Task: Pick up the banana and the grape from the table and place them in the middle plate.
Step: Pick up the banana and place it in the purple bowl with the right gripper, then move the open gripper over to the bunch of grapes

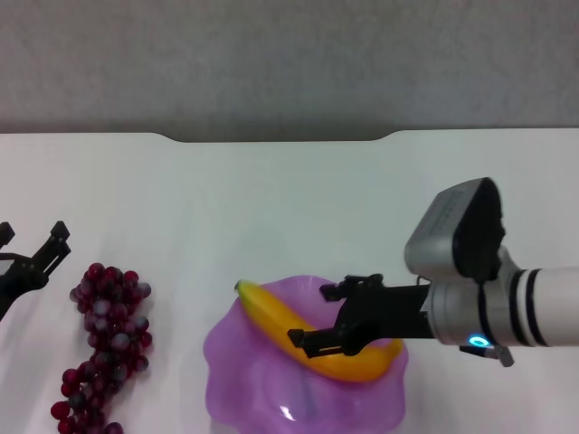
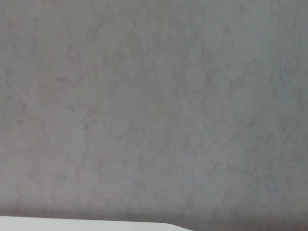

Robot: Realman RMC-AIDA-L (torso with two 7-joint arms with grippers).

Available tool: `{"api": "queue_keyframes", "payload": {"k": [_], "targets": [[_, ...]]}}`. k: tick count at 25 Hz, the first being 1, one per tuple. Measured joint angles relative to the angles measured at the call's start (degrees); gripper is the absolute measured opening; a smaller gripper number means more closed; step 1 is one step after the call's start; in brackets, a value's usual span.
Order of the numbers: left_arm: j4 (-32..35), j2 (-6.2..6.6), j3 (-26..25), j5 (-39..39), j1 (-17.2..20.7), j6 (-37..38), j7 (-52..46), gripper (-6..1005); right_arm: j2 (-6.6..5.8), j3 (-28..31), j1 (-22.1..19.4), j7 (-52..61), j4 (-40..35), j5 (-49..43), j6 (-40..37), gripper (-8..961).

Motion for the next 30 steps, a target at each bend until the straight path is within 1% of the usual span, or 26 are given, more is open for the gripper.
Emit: {"api": "queue_keyframes", "payload": {"k": [2, 4, 6, 8, 12, 14, 16, 19, 23, 27, 30], "targets": [[0.0, 0.0, 0.0, 0.0, 0.1, 0.0, 0.0, 867, -0.11, 0.8, -1.1, -0.7, 1.0, 0.1, -0.6, 715], [0.0, 0.0, -0.1, 0.0, 0.2, -0.1, 0.0, 867, -0.13, 2.0, -3.3, -2.5, 3.2, 0.1, -2.4, 779], [0.0, 0.0, -0.1, 0.0, 0.2, -0.2, -0.1, 867, -0.04, 2.5, -6.2, -6.0, 5.7, 1.3, -5.3, 835], [0.0, 0.0, -0.1, 0.0, 0.2, -0.3, -0.1, 867, 0.02, 2.6, -9.0, -11.9, 7.1, 5.3, -8.1, 891], [0.0, 0.0, -0.2, 0.0, 0.3, -0.4, -0.1, 867, -0.01, 2.7, -12.2, -25.6, 5.2, 17.4, -12.4, 886], [0.0, 0.0, -0.2, 0.0, 0.3, -0.5, -0.1, 867, 0.01, 2.8, -12.7, -32.7, 2.3, 23.8, -14.6, 884], [0.0, 0.0, -0.2, 0.0, 0.3, -0.4, -0.1, 867, 0.04, 2.8, -12.8, -38.8, -0.8, 29.9, -15.9, 814], [0.0, -0.04, -0.2, 0.0, 0.3, -0.3, -0.1, 867, 0.12, 2.9, -12.8, -52.3, -6.2, 42.9, -16.7, 815], [-0.3, -0.06, -0.2, 0.0, 0.2, -0.2, -0.1, 867, 0.27, 2.2, -12.9, -70.1, -12.5, 60.6, -15.1, 816], [-0.6, -0.08, -0.3, 0.0, 0.0, -0.3, -0.1, 867, 0.49, 2.0, -12.9, -85.0, -19.7, 75.7, -9.2, 817], [-0.6, -0.09, -0.3, 0.0, -0.1, -0.3, -0.1, 867, 0.58, 1.8, -12.8, -93.0, -24.3, 84.6, -5.6, 818]]}}
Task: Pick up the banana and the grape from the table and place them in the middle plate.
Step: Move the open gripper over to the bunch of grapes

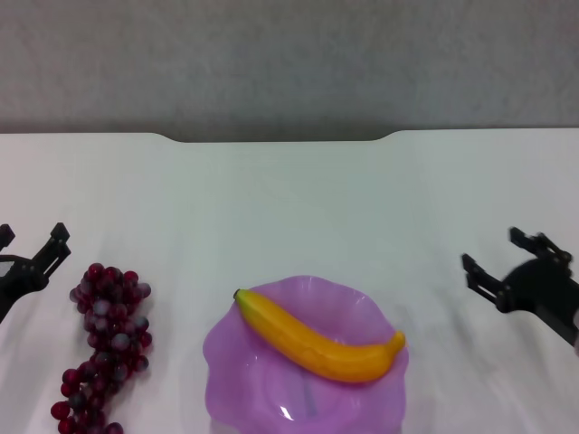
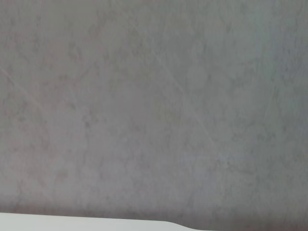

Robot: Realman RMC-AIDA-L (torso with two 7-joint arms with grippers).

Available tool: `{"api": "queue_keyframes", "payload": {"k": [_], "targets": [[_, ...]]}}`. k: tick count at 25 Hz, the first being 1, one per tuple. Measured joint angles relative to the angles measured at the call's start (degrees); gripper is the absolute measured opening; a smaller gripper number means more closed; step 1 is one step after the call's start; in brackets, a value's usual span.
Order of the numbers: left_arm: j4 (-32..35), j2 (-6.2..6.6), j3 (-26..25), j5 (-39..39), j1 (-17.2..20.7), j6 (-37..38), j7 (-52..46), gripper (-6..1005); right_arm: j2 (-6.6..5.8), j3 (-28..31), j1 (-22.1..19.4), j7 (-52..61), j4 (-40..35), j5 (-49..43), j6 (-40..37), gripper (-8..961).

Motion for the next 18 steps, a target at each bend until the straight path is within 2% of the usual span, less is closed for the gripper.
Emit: {"api": "queue_keyframes", "payload": {"k": [4, 8, 18], "targets": [[0.0, -0.07, 0.1, 0.0, -0.1, -0.2, -0.2, 867, 0.19, -1.2, 0.8, -7.9, -5.7, 8.3, 5.1, 819], [0.0, -0.1, 0.3, 0.0, -0.1, -0.2, -0.3, 867, 0.22, -2.7, 2.3, -8.9, -10.8, 12.8, 10.9, 819], [-0.1, -0.19, 0.4, 0.1, -0.3, -0.3, -0.5, 868, 0.0, -6.5, 5.4, -8.6, -14.7, 14.5, 11.2, 819]]}}
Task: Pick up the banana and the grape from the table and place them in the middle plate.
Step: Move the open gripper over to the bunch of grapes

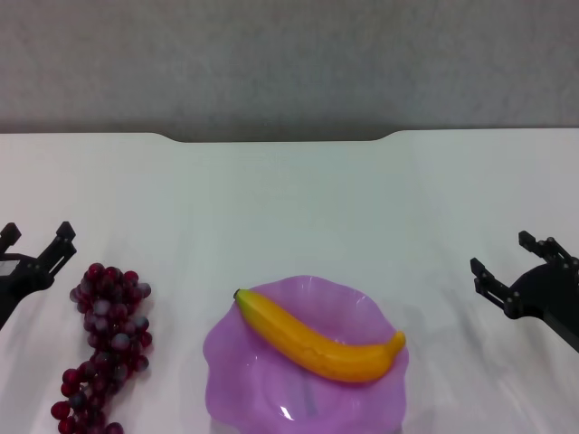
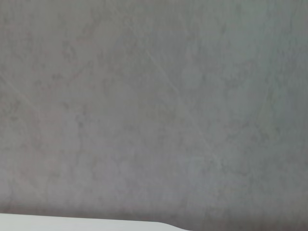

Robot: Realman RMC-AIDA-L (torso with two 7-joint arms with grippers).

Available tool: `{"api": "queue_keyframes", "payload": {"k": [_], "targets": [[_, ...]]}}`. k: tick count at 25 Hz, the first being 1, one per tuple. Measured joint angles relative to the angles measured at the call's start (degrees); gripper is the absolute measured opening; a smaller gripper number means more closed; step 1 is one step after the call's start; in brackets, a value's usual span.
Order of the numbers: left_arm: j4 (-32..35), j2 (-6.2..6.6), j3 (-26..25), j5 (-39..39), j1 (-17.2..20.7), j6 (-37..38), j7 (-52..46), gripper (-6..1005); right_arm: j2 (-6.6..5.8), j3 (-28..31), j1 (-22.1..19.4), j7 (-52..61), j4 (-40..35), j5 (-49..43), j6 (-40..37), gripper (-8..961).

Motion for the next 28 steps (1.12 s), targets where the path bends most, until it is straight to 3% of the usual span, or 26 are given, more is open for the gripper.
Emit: {"api": "queue_keyframes", "payload": {"k": [9, 16, 21, 24, 28], "targets": [[2.7, 0.47, 4.8, 0.4, 0.3, -0.6, -6.2, 868, -0.2, -0.7, 0.3, 0.7, -0.8, 0.4, -0.3, 819], [16.0, 1.44, 7.6, 8.2, 5.3, 7.3, -16.0, 868, -0.17, -0.9, 0.3, 0.7, -0.9, 0.3, -1.0, 819], [34.7, 1.26, 8.6, 22.9, 11.8, 24.3, -28.4, 868, -0.17, -0.9, 0.3, 0.7, -0.9, 0.4, -1.0, 818], [41.8, 1.51, 9.4, 32.8, 14.1, 29.7, -39.3, 868, -0.17, -0.9, 0.3, 0.7, -0.9, 0.3, -1.0, 818], [48.6, 1.58, 9.0, 51.8, 15.8, 34.9, -56.4, 868, -0.17, -1.0, 0.3, 0.7, -0.8, 0.2, -1.1, 818]]}}
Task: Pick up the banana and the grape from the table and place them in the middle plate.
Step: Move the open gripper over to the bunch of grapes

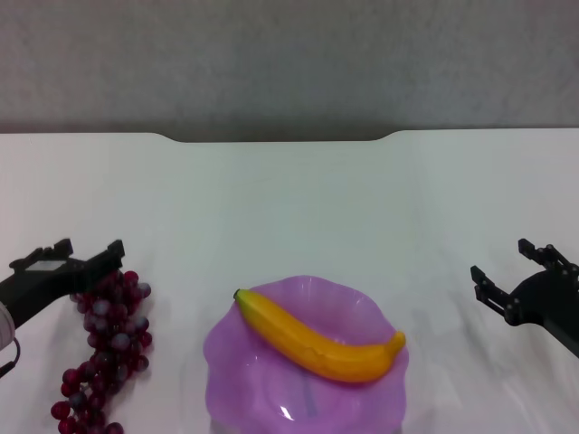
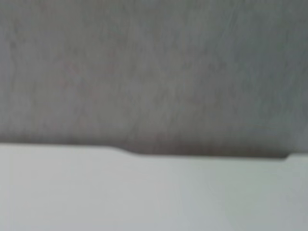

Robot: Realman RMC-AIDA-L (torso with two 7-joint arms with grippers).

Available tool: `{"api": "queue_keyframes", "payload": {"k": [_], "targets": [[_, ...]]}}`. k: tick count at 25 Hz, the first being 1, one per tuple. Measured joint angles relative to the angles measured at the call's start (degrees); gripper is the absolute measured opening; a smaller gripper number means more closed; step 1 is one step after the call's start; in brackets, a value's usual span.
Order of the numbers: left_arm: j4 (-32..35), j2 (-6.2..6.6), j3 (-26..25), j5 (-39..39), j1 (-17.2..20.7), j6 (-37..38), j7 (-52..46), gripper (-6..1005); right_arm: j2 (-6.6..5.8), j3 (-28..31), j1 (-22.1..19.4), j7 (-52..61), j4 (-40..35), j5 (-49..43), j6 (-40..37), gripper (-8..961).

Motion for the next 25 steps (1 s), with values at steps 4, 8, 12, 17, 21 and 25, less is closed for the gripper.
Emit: {"api": "queue_keyframes", "payload": {"k": [4, 8, 12, 17, 21, 25], "targets": [[2.6, -0.2, -0.5, 11.6, 0.2, 2.0, -9.6, 868, 0.0, -0.4, 0.0, 0.0, 0.1, 0.1, 0.0, 818], [2.6, -0.6, -0.1, 17.5, -0.3, 7.6, -12.6, 868, 0.0, -0.5, 0.1, 0.0, 0.4, 0.0, 0.0, 818], [1.8, -0.6, 0.6, 17.7, -1.0, 8.0, -12.4, 870, 0.0, -0.5, 0.1, 0.0, 0.4, 0.1, 0.0, 818], [0.6, -0.6, 2.4, 17.3, -1.8, 7.5, -12.9, 869, 0.0, -0.5, 0.2, -0.1, 0.4, 0.2, 0.0, 818], [-0.3, -0.6, 3.9, 17.3, -2.7, 8.2, -12.9, 868, 0.0, -0.5, 0.2, -0.1, 0.4, 0.2, 0.2, 818], [-3.5, -0.65, 4.2, 17.3, -5.2, 9.2, -12.6, 868, 0.0, -0.5, 0.2, -0.1, 0.4, 0.2, 0.3, 819]]}}
